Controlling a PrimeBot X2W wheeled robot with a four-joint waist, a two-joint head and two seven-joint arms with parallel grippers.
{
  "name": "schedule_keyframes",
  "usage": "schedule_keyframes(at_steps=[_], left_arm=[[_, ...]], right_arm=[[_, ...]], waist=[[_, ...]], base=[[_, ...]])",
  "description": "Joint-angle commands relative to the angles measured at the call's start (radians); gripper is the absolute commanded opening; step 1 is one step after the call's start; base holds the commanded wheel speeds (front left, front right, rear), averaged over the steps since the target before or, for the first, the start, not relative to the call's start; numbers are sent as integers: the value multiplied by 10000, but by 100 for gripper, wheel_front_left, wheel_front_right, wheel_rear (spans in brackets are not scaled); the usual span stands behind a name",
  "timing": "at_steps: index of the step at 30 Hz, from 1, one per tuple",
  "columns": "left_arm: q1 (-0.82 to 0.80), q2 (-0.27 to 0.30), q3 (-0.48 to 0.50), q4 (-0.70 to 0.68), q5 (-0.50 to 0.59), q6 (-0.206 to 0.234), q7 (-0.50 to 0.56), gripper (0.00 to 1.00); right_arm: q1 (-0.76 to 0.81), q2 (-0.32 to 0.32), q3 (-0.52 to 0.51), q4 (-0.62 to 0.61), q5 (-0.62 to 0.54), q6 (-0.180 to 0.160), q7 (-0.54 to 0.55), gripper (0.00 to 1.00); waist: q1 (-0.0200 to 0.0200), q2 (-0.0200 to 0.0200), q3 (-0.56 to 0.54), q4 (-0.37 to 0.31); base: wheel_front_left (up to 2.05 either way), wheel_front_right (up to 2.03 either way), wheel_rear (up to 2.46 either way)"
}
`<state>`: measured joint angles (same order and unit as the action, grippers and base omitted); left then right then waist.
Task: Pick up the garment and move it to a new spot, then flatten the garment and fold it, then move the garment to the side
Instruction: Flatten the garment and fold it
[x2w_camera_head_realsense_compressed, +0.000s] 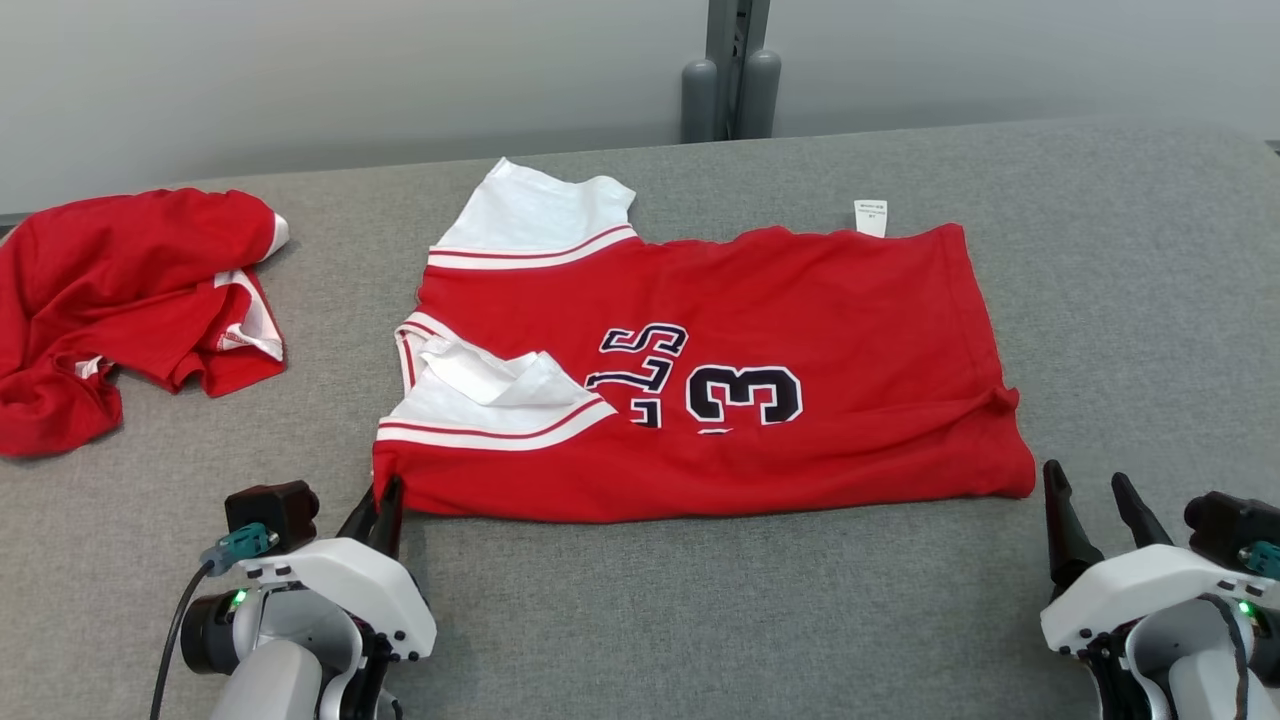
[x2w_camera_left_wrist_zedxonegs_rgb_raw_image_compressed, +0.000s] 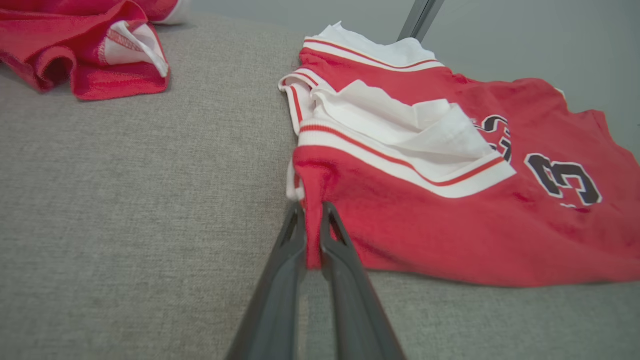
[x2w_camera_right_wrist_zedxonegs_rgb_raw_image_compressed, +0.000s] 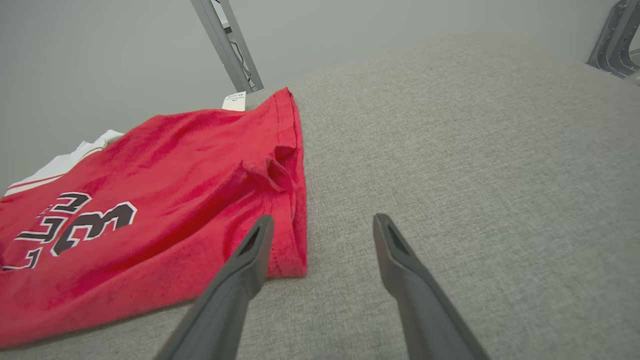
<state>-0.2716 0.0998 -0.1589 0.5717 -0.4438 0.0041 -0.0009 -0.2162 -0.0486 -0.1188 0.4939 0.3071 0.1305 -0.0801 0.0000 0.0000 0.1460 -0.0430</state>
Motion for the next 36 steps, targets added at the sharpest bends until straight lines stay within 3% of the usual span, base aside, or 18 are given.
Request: schedule_keyframes(at_steps=[1,15,16,17,21,22,29,36], left_arm=[[97,18,-20,-221,-78,-9,-61,0],[455,-56,-338,-1057,-94,90,17,0],[483,-50,-349,-1083,-97,102,11,0],[508,-44,-363,-1115,-98,113,-3,0],[583,-32,-401,-1232,-111,126,-90,0],[589,-22,-409,-1259,-111,121,-93,0],[794,83,-479,-1701,-112,88,-196,0],[1740,321,-459,-2975,-161,270,-59,0]], right_arm=[[-250,-44,46,311,-51,5,95,100],[-1703,-31,389,3202,421,5,516,100],[-1760,-27,458,3363,474,5,511,88],[-1821,-28,500,3508,498,5,461,49],[-2045,-20,527,3932,480,5,323,16],[-2107,-25,488,3982,442,3,255,0],[-2040,-89,519,3485,1094,3,86,0],[-656,-497,599,1386,2315,3,752,0]], waist=[[0,0,9,81],[0,0,11,584],[0,0,7,606],[0,0,4,625],[0,0,-27,678],[0,0,-35,686],[0,0,-140,666],[0,0,-288,562]], base=[[0,0,0],[0,0,0],[0,0,0],[0,0,0],[0,0,0],[0,0,0],[0,0,0],[0,0,0]])
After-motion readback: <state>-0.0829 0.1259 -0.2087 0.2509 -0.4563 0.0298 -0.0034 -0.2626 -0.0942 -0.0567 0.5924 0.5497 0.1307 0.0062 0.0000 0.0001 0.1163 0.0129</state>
